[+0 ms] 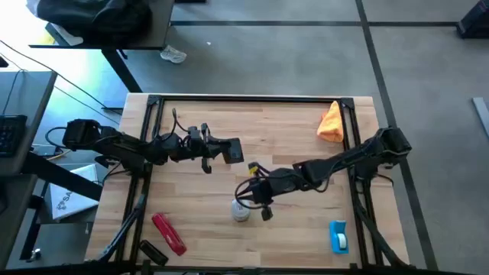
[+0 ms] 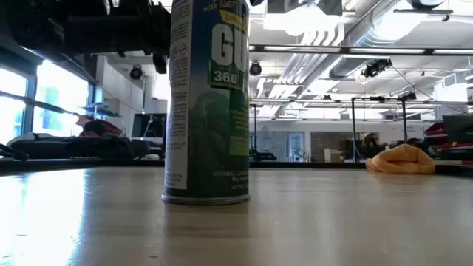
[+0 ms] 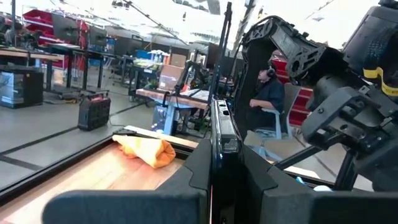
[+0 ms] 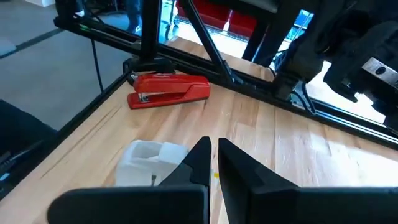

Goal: Apply microfiber cloth
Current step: Spray the front and back of the cellphone using a spray bottle

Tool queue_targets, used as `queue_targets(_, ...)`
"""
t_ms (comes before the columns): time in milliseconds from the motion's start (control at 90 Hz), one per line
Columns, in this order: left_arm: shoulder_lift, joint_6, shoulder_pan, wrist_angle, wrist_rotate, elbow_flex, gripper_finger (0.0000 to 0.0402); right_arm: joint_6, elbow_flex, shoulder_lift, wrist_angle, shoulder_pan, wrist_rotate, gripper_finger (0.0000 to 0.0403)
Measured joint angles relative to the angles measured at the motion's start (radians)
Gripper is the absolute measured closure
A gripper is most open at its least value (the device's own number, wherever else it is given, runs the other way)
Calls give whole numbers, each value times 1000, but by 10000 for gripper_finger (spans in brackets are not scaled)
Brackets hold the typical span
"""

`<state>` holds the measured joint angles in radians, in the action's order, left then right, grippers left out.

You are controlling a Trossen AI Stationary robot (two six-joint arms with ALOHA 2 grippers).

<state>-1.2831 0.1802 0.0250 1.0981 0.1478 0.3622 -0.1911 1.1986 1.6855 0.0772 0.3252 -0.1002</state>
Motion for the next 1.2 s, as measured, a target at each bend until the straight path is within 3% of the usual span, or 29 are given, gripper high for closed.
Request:
queue_targets(433, 0, 0, 0, 0, 0, 0, 387, -20, -1, -17, 8, -12, 9, 403)
queue_targets(811, 0, -1, 0, 1, 0, 0, 387, -10, -1, -3, 17, -55, 155, 403)
queue_targets(1200, 0, -1, 0, 0, 0, 0, 387, -5, -1, -8, 17, -57, 158, 403)
